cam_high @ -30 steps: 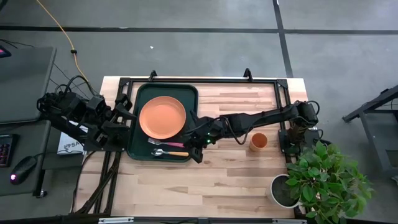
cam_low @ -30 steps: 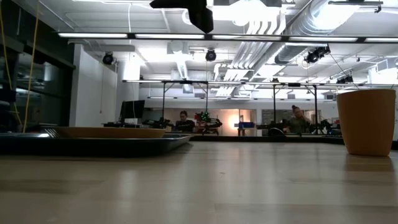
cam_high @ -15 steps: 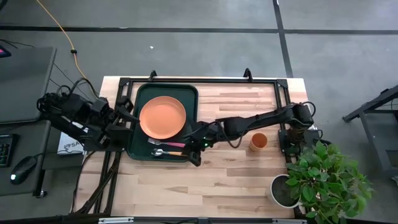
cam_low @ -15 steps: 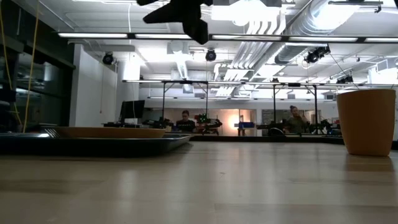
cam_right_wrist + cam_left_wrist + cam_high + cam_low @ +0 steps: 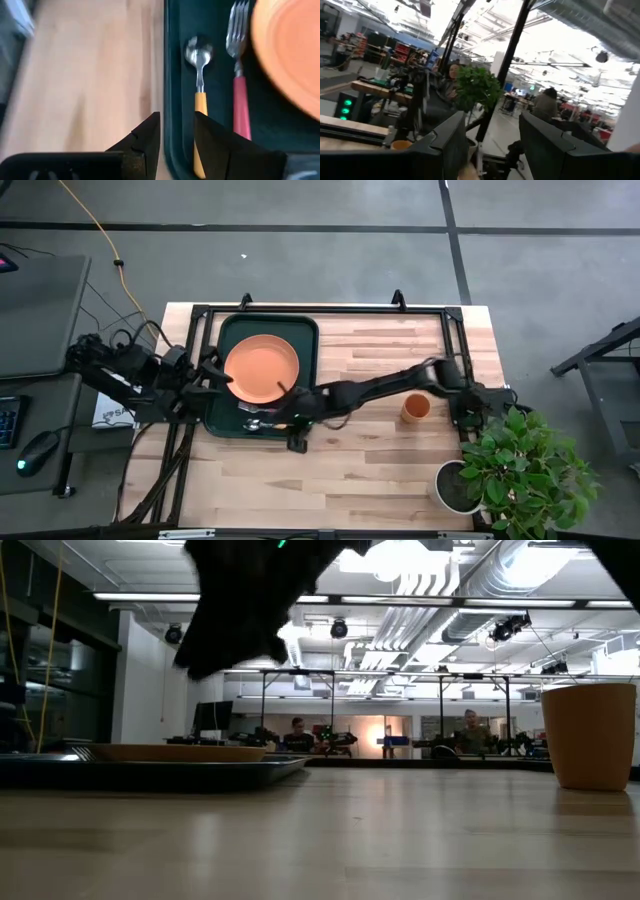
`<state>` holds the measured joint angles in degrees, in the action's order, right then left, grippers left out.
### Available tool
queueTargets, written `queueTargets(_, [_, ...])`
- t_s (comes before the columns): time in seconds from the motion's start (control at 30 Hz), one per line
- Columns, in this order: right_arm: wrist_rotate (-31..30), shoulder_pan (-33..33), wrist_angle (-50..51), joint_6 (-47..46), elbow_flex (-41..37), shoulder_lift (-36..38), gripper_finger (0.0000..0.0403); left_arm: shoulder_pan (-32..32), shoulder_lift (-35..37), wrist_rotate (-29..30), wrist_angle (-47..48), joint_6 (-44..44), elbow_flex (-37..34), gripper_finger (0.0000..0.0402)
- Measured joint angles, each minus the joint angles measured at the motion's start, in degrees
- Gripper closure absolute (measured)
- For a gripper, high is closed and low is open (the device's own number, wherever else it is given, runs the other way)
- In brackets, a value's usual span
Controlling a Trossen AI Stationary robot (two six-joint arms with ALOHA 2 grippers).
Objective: Pick and place plate/cup/fork/spoon on tray
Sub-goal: Put the yellow spoon on the black serving tray to the right side of the pink fork
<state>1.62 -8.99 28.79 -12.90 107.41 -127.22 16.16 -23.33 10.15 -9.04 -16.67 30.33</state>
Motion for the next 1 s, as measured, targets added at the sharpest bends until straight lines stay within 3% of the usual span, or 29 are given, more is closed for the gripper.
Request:
queueTargets(0.3, [-0.03, 0.34, 7.56, 1.39, 12.0, -13.15, 0.0295, 0.0, 0.18, 0.44, 0.09, 0.35, -0.02, 0.0229])
queueTargets(1.0, [-4.63, 0.72, 12.59, 2.66, 11.66, -13.71, 0.0295, -0.02, 0.15, 0.55, 0.17, 1.25, -0.02, 0.0229])
